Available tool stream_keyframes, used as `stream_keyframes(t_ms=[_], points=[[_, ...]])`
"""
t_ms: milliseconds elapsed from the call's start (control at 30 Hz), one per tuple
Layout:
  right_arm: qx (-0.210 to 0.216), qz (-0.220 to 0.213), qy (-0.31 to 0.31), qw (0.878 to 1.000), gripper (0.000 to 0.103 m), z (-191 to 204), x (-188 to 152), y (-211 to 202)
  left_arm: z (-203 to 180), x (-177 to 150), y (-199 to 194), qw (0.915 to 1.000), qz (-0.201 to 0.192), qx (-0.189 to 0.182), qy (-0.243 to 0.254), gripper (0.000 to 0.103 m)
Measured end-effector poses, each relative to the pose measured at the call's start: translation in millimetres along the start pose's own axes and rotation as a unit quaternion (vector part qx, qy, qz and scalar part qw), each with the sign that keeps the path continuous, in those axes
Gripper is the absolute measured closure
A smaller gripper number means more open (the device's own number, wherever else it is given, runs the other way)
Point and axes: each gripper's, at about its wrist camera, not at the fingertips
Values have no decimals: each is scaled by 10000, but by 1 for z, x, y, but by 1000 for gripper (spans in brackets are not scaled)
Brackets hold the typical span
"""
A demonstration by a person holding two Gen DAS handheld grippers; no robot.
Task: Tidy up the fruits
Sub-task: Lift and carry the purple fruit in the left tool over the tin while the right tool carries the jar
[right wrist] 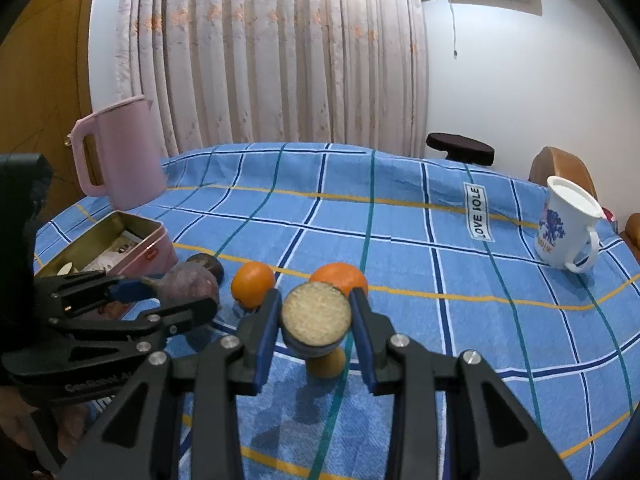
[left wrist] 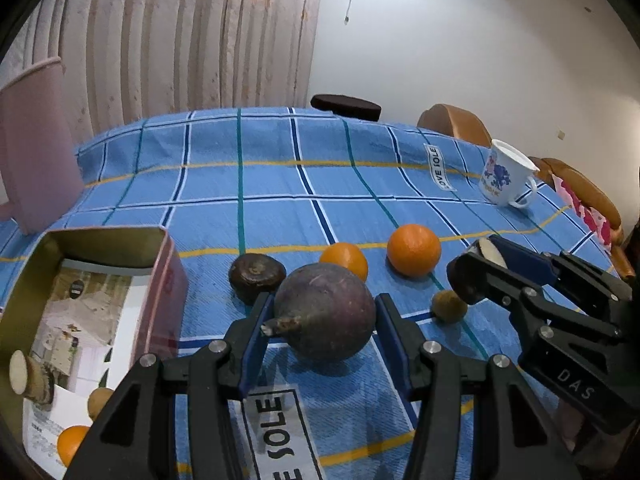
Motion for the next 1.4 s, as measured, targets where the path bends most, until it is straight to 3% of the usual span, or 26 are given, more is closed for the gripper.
stream_keyframes(t_ms=[1400], points=[[62, -667, -118, 9977, 65, 5, -3, -27, -24, -6, -32, 9926, -945, 553, 530, 50]])
Point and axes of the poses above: each gripper's, at about its wrist camera, not at the fingertips, and y roughly the way its jaws point, z to its left, x to its top
